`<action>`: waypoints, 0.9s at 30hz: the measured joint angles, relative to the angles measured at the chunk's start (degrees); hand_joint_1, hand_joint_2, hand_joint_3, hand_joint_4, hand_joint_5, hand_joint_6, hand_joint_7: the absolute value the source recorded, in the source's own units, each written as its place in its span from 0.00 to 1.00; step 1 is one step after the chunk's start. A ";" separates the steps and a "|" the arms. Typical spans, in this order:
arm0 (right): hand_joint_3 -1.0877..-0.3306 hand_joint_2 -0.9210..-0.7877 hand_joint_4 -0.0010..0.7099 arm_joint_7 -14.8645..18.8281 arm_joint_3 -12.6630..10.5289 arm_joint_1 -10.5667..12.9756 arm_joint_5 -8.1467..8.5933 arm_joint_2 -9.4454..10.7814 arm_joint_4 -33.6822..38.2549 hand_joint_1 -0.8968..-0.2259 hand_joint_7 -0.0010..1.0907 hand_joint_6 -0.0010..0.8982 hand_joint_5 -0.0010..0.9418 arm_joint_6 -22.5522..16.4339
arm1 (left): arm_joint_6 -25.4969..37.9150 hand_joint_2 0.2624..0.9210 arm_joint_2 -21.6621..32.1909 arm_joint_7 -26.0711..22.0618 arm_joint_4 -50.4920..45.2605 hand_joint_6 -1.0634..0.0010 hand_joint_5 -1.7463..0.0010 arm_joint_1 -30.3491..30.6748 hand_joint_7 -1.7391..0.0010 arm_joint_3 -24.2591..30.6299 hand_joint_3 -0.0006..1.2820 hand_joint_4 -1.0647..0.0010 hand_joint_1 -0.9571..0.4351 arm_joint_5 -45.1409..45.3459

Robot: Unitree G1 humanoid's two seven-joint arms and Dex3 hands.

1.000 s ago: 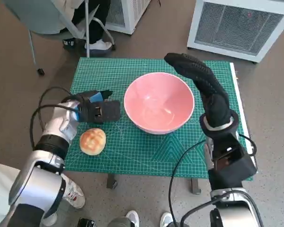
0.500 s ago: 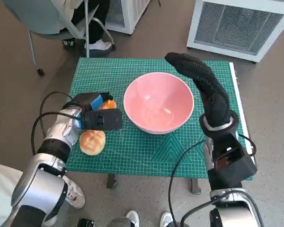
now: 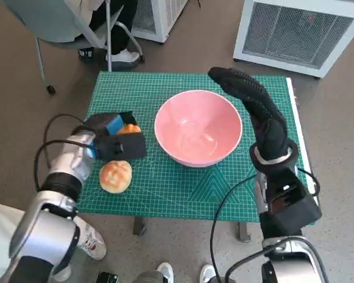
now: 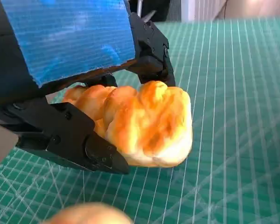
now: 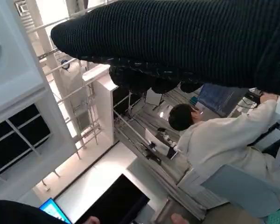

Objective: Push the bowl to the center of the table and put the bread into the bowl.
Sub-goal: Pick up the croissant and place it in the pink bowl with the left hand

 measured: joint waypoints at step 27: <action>0.26 0.00 0.35 0.20 -0.03 0.53 1.14 -0.48 -0.86 0.40 0.71 0.00 0.20 0.83 | -5.69 1.00 -4.78 0.75 -32.88 0.46 0.35 -1.57 0.28 4.57 0.07 0.36 0.69 -3.66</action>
